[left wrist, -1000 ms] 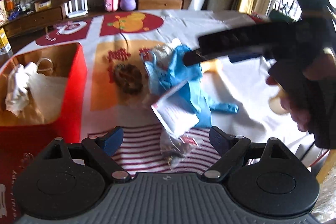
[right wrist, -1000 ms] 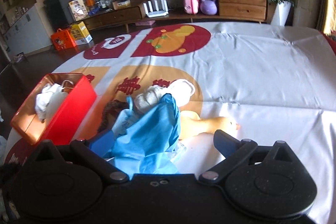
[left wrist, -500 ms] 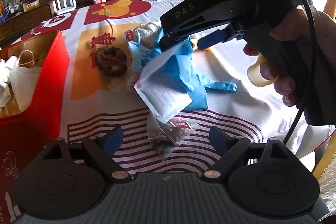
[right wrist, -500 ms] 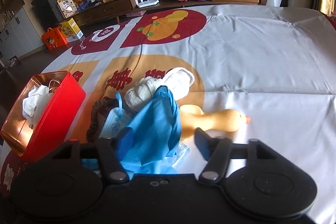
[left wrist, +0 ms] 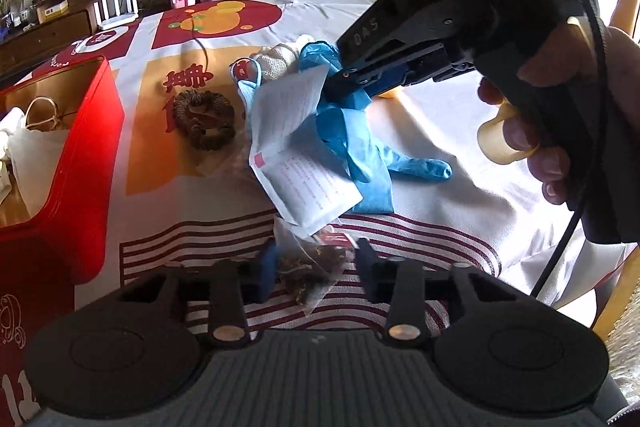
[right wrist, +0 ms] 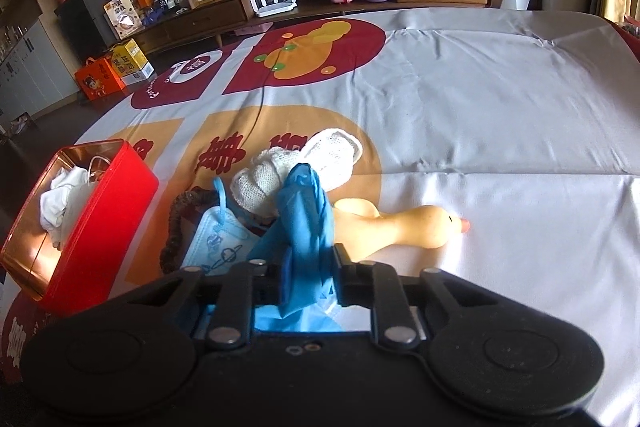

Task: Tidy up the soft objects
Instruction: 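Grasp the small clear bag with the left tool while the right tool lifts the blue gloves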

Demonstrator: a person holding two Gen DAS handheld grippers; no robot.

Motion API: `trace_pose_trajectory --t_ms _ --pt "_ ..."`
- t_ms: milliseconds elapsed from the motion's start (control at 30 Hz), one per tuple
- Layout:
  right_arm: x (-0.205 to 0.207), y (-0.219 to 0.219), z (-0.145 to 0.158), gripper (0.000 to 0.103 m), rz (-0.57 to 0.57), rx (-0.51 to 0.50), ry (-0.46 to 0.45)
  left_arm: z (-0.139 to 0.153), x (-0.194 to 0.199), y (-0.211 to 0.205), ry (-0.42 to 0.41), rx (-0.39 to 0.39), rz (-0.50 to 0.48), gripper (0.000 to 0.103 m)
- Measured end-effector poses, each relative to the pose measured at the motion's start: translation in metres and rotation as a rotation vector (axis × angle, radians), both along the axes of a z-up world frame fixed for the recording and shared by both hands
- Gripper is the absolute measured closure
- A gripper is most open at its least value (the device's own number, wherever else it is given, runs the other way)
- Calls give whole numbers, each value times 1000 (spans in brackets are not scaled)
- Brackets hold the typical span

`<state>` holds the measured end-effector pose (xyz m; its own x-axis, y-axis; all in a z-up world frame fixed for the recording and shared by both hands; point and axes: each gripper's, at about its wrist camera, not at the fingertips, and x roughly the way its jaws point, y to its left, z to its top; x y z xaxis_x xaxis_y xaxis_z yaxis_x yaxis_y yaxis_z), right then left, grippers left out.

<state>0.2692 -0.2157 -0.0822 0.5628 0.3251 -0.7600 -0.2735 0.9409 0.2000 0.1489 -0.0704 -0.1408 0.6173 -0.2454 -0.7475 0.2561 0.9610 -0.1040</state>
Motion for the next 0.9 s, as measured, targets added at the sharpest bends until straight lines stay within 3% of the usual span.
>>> trace_pose_trajectory --t_ms 167,333,900 --pt "-7 -1 6 99 19 6 -25 1 0 3 9 -11 0 76" --pt "-14 -7 16 101 23 27 -51 4 -3 4 5 -8 -9 86" --pt "-46 -30 82 101 27 104 -191 36 -22 28 -40 -54 43 89"
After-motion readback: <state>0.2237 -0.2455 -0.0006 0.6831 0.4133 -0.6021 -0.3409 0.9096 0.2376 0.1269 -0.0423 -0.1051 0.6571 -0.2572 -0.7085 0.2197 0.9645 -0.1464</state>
